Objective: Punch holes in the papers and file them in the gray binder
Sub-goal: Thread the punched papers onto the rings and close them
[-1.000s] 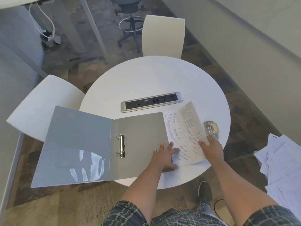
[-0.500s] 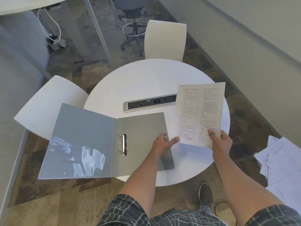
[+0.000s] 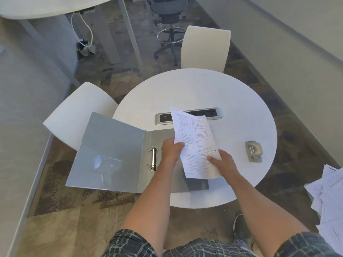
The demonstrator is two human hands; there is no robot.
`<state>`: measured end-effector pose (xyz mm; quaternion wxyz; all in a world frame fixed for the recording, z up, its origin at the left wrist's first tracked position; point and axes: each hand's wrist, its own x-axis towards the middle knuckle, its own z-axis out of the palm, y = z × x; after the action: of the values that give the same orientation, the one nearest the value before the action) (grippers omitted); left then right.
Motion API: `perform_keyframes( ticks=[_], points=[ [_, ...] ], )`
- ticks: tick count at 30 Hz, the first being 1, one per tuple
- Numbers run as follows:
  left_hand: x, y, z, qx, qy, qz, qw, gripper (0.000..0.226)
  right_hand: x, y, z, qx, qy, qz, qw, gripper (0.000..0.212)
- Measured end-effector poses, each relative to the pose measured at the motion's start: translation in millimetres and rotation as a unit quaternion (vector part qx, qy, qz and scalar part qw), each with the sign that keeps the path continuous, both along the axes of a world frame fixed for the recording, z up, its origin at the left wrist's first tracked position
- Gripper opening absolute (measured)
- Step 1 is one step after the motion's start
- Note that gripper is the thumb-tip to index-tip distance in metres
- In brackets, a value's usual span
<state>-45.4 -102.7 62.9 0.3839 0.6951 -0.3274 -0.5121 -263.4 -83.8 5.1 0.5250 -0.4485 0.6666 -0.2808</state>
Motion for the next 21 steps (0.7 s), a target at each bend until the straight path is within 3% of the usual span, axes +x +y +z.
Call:
perform_keyframes(
  ticks=[5,6,8,12,13,16,18,20,21],
  points=[
    [15,4,36,-0.014,-0.171,-0.037,0.984,0.014,54,-4,11,-0.045,0.116,0.059,0.99,0.087],
    [16,6,42,-0.012,-0.194,-0.048,0.98,0.013,63,-5,14,-0.069,0.137,0.066,0.986,0.086],
    [19,10,51,-0.004,-0.227,-0.057,0.972,0.019,77,-9,21,-0.11,0.12,0.086,0.983,0.064],
    [15,20,53,-0.03,-0.254,-0.067,0.964,0.022,105,-9,46,-0.071,-0.152,0.098,0.981,0.035],
    [13,21,51,-0.039,-0.274,-0.066,0.959,0.028,111,-9,49,-0.066,-0.186,0.091,0.976,0.034],
    [11,23,46,-0.058,-0.305,-0.071,0.948,0.051,115,-14,49,-0.005,-0.287,0.039,0.957,0.064],
    [11,24,41,-0.066,-0.298,-0.093,0.948,0.054,109,-18,43,0.047,-0.397,0.038,0.916,0.08],
    [11,27,34,-0.082,-0.296,-0.113,0.945,0.052,100,-20,37,0.08,-0.467,0.054,0.879,0.068],
    [12,29,30,-0.089,-0.301,-0.119,0.942,0.049,96,-21,33,0.083,-0.469,0.055,0.878,0.062]
  ],
)
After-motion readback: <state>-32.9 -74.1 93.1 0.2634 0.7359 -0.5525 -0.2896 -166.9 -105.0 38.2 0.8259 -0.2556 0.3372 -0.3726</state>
